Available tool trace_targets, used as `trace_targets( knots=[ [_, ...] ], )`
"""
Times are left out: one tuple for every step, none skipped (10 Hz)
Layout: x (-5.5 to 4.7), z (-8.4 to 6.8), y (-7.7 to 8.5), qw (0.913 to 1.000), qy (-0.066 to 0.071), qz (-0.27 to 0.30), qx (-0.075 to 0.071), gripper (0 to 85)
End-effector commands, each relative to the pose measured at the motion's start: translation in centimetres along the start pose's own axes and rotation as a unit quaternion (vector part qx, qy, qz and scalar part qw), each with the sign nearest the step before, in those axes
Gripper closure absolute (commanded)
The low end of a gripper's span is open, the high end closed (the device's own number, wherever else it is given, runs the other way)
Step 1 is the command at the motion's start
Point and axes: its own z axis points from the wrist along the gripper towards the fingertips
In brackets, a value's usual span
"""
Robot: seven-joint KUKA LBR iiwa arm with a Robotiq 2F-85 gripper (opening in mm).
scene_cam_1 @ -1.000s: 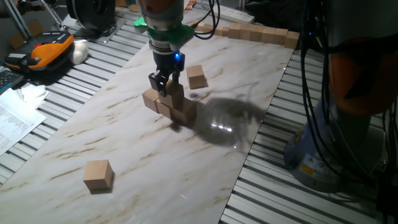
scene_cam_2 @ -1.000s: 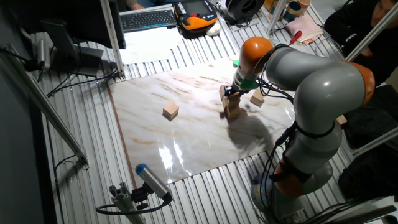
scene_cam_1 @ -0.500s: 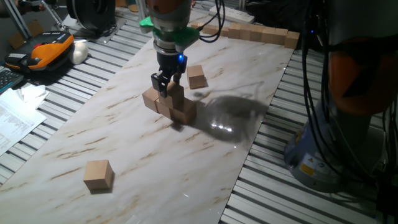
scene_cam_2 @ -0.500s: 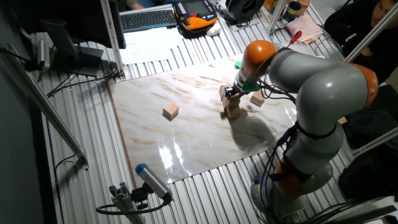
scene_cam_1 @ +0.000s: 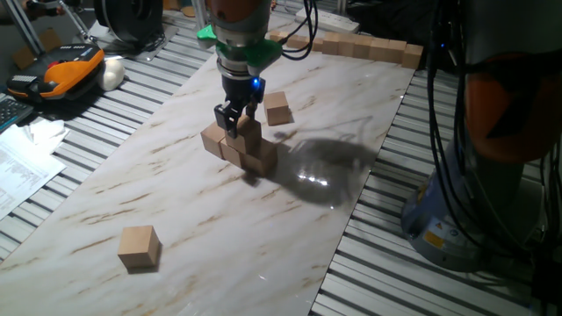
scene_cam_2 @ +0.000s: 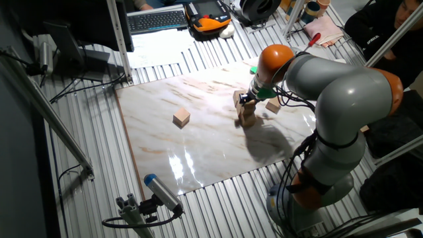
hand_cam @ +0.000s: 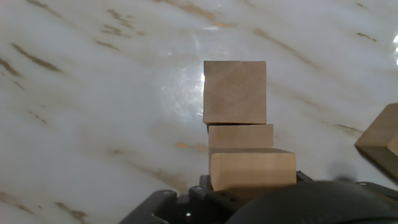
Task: Stack the blocks into a pyramid shape
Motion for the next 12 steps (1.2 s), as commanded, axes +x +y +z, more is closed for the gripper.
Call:
trace_targets(
  knots=[
    [0.15,0.13,-0.07,1.0000,-0.001,0.001,0.000,68.0],
    [0.26,0.17,0.03,1.0000,-0.002,0.003,0.004,68.0],
    [0.41,0.17,0.13,1.0000,-0.002,0.006,0.007,68.0],
    [0.48,0.11,0.20,1.0000,-0.001,0.007,0.006,68.0],
    [0.49,0.01,0.18,1.0000,-0.001,0.007,0.006,68.0],
    [0.47,-0.06,0.19,0.9999,-0.001,0.008,0.006,68.0],
    [0.43,-0.12,0.32,0.9999,-0.001,0.013,0.008,51.0],
    [0.29,-0.32,0.57,0.9998,0.001,0.019,0.011,51.0],
    [0.16,-0.52,0.80,0.9996,0.001,0.022,0.017,51.0],
    [0.16,-0.53,0.74,0.9996,-0.001,0.021,0.019,51.0],
    [0.19,-0.38,0.55,0.9996,-0.003,0.017,0.021,51.0],
    [0.24,-0.28,0.35,0.9997,-0.004,0.014,0.019,51.0]
  ],
)
